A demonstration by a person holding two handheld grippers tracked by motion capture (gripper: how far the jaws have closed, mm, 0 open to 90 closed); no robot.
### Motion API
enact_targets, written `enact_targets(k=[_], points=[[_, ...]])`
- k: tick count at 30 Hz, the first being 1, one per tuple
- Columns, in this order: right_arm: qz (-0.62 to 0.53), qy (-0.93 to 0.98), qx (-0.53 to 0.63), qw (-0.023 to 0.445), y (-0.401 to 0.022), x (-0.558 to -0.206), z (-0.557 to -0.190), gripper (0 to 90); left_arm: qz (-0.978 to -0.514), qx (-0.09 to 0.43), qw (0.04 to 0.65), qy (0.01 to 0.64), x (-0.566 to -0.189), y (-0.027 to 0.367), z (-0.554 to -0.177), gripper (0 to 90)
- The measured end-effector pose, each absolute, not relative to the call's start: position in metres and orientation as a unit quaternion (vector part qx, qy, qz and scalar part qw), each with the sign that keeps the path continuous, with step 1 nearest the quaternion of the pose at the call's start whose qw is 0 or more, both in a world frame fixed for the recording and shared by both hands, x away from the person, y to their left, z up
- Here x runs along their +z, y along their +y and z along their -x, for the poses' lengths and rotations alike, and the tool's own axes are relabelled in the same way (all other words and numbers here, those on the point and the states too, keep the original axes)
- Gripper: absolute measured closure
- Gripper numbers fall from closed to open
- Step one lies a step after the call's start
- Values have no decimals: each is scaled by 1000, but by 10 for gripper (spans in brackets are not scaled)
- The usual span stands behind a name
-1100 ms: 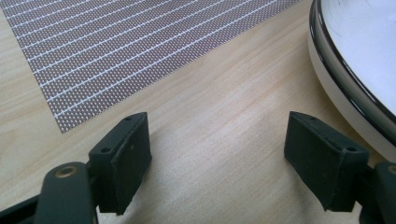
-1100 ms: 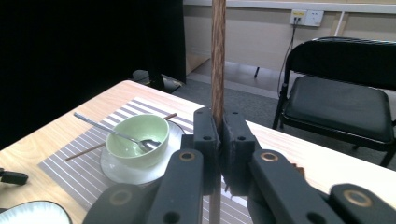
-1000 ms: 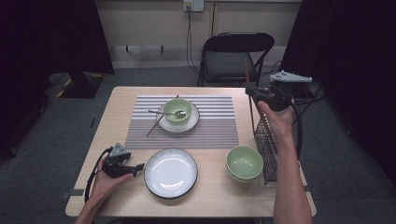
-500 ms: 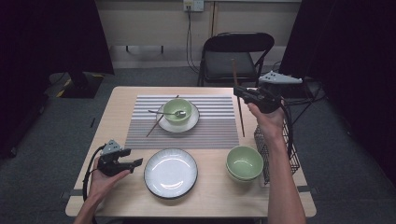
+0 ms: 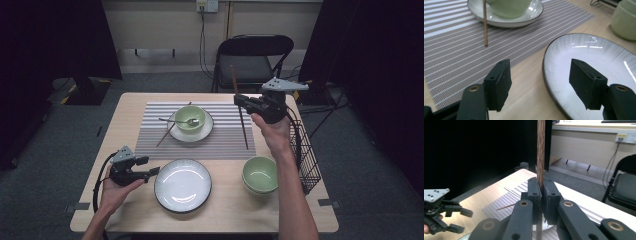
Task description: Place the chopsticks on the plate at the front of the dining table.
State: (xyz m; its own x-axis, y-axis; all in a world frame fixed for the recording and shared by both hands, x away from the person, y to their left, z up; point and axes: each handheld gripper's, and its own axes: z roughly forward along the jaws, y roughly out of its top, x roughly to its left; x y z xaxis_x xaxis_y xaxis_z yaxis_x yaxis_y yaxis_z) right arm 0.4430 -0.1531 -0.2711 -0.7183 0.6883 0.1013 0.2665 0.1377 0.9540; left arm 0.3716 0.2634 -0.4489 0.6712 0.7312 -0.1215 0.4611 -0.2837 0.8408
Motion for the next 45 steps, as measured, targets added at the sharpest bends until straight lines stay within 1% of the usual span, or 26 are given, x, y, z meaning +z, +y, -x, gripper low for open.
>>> enact_targets(k=[5, 11, 14, 19, 25, 40, 45], points=[[-319, 736, 573, 169, -139, -277, -442, 857, -789, 129, 475, 368, -444, 252, -375, 370], [-315, 738, 576, 156, -128, -285, -442, 858, -780, 137, 499, 353, -434, 239, -375, 384], [-313, 738, 579, 152, -124, -287, -441, 857, -781, 136, 501, 348, -431, 232, -378, 385], [-308, 735, 586, 148, -116, -287, -440, 857, -779, 141, 510, 335, -422, 223, -383, 387], [-287, 743, 588, 144, -96, -285, -437, 857, -773, 139, 531, 318, -409, 211, -386, 400], [-265, 741, 603, 131, -72, -289, -434, 857, -766, 110, 564, 290, -391, 189, -393, 393], [-259, 742, 605, 128, -66, -287, -431, 857, -753, 97, 584, 286, -383, 180, -394, 410]])
